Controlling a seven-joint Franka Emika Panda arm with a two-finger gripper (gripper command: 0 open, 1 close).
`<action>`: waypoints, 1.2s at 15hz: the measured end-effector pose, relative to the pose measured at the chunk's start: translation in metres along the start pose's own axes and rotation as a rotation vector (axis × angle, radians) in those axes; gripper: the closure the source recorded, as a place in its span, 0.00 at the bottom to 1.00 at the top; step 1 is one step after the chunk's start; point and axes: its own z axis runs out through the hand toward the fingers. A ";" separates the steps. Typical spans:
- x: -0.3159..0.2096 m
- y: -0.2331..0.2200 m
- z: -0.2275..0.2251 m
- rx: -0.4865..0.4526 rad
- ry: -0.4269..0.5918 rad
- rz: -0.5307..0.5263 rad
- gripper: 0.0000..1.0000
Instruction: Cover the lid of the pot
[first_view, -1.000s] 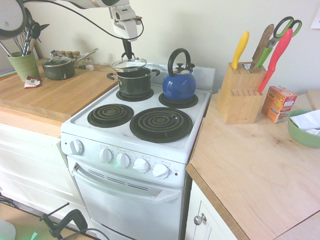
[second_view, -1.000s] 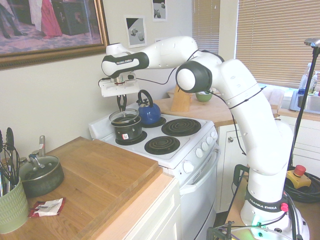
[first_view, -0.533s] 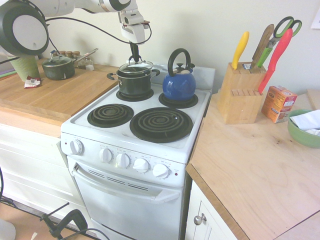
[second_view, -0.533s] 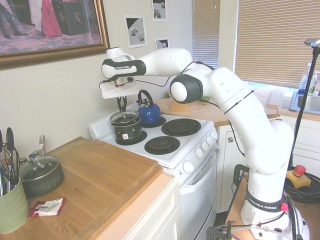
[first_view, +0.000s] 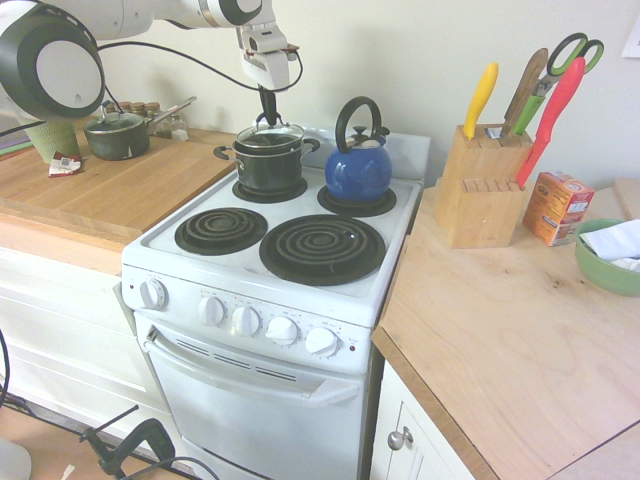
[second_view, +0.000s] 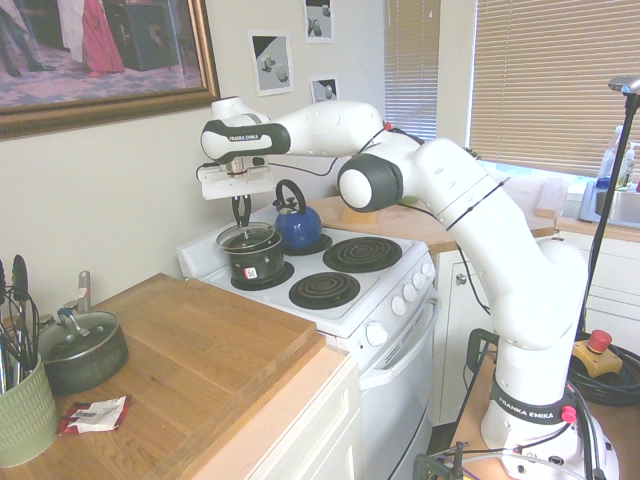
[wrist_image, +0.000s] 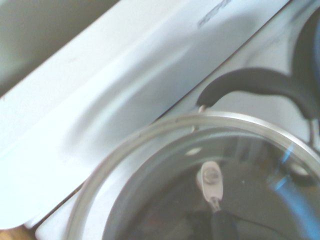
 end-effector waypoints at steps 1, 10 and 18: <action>-0.001 -0.001 0.001 0.005 -0.001 -0.002 1.00; 0.007 0.001 -0.005 0.014 0.005 0.000 1.00; 0.006 0.010 -0.016 0.003 0.029 -0.010 1.00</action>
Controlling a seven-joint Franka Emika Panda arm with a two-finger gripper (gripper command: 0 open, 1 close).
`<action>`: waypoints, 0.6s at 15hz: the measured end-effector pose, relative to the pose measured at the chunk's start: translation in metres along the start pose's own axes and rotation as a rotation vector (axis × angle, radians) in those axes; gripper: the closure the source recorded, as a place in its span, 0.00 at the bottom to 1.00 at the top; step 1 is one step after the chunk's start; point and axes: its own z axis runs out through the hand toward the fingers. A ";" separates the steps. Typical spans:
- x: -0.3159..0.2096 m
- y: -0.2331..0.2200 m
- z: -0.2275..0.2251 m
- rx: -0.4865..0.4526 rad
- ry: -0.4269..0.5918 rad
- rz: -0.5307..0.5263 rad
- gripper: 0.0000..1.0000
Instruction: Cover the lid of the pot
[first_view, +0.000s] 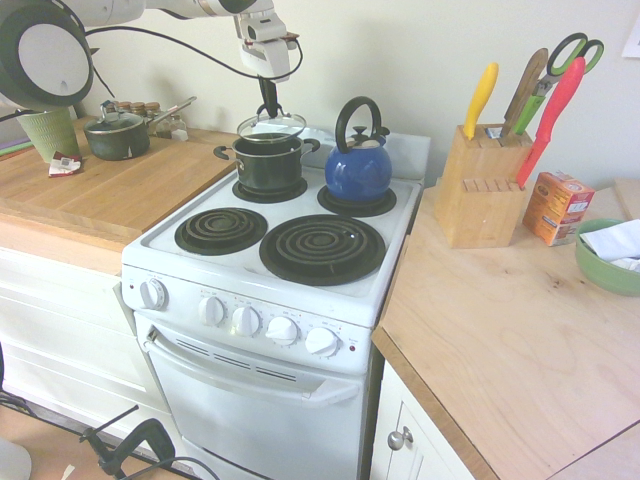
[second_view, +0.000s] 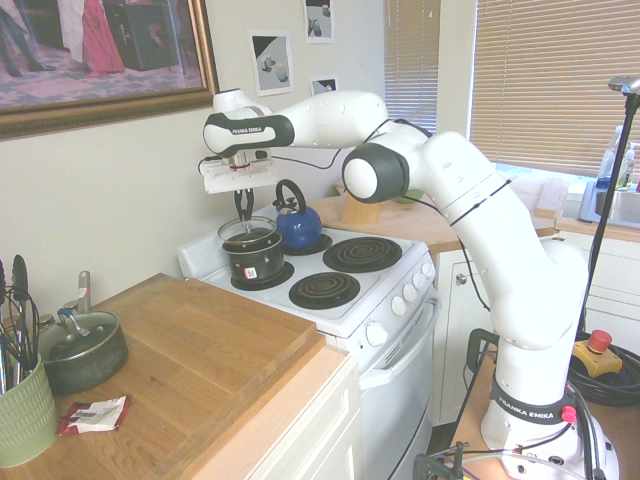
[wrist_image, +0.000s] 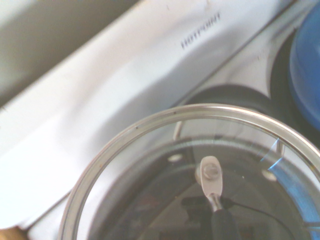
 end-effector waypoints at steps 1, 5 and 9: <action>-0.003 0.000 0.008 -0.006 0.000 -0.004 1.00; -0.006 0.001 0.018 -0.005 0.005 -0.011 1.00; -0.005 0.005 0.018 -0.013 0.016 -0.014 1.00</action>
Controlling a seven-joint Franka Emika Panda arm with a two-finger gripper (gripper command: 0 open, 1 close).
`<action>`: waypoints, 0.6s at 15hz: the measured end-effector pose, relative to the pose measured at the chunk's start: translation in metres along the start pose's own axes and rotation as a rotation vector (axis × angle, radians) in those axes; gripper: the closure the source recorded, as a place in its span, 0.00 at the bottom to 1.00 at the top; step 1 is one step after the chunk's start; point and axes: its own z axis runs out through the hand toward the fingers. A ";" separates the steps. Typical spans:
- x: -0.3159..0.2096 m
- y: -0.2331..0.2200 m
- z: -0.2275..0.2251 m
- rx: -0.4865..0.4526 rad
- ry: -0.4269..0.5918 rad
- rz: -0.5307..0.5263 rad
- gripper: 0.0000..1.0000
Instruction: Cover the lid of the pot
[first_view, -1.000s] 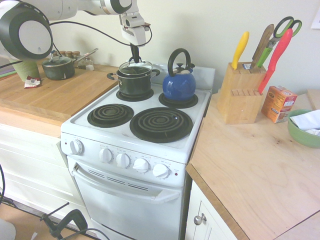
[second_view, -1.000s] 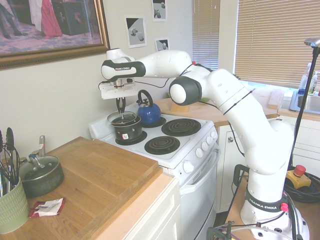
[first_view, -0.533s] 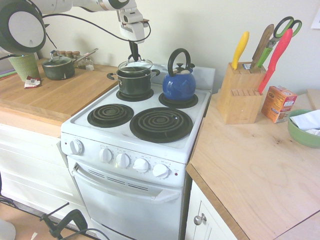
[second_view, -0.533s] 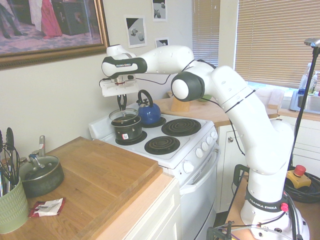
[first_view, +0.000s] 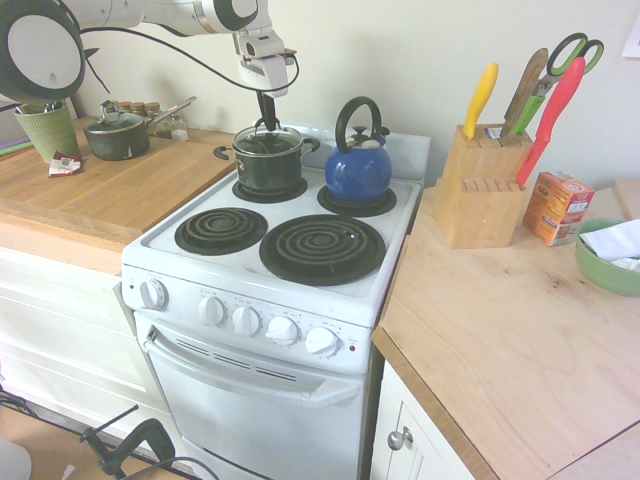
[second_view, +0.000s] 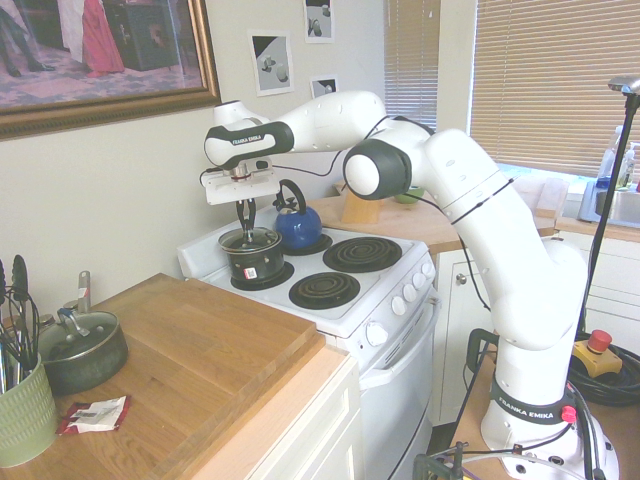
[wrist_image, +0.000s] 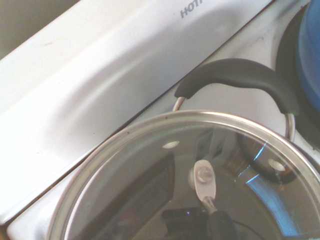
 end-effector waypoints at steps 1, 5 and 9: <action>-0.001 0.001 -0.001 -0.003 0.008 -0.004 1.00; -0.010 0.006 0.001 -0.029 0.039 -0.029 1.00; -0.012 0.006 0.004 -0.017 0.056 -0.037 1.00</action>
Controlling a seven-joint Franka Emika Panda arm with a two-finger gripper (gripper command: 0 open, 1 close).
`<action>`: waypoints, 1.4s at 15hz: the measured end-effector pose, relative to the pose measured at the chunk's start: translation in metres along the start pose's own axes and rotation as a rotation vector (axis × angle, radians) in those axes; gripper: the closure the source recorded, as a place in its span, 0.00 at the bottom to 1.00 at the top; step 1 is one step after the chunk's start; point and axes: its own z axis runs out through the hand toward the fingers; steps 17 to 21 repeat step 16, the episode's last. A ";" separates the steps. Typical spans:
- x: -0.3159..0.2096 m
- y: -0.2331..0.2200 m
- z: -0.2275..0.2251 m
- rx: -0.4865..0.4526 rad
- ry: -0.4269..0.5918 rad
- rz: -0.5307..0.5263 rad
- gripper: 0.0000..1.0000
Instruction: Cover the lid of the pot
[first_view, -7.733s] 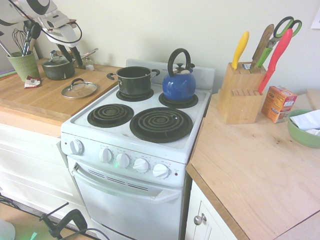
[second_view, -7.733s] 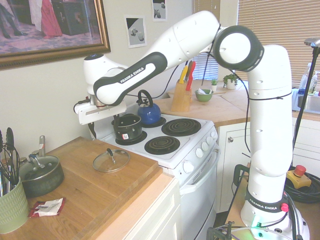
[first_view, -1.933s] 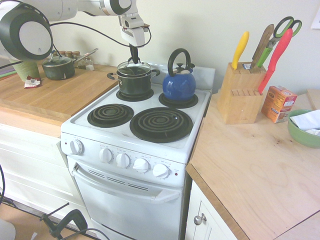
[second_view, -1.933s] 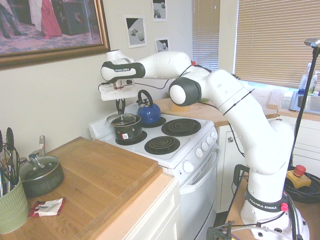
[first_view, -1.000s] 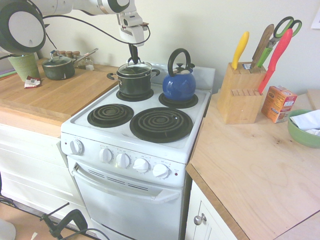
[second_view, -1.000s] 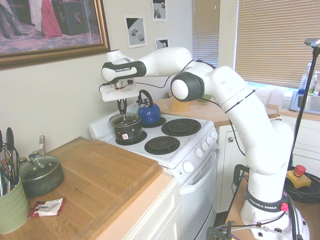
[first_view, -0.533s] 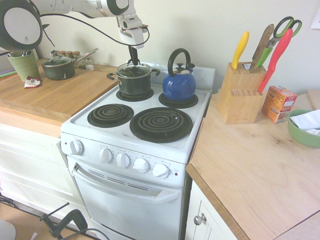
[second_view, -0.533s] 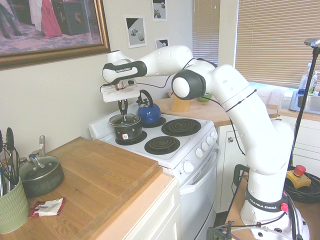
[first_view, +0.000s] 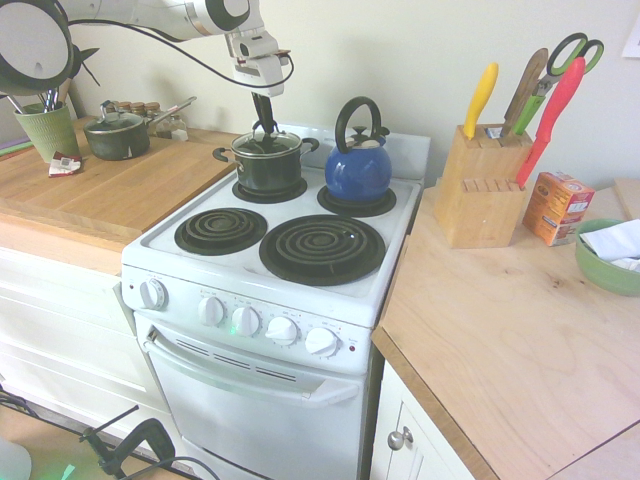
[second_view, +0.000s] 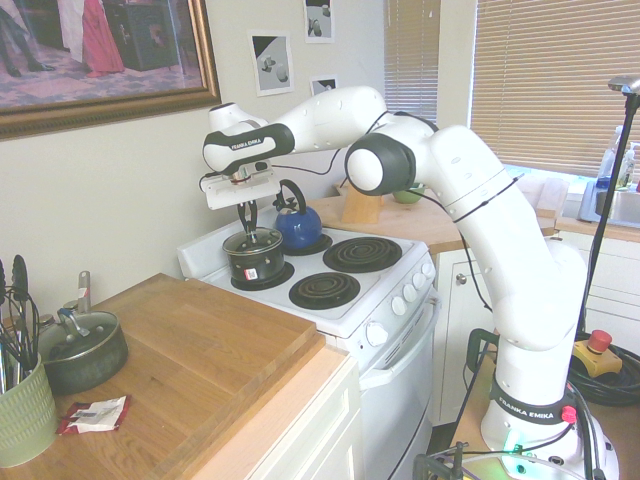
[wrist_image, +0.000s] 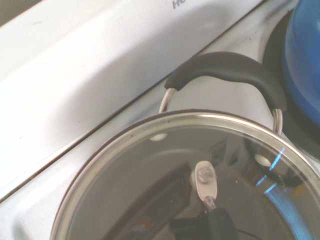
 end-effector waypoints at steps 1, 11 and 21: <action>0.000 0.000 0.000 0.002 0.000 0.000 1.00; 0.001 0.006 -0.002 -0.002 -0.003 0.003 0.00; 0.002 0.022 -0.039 0.026 -0.011 0.005 0.00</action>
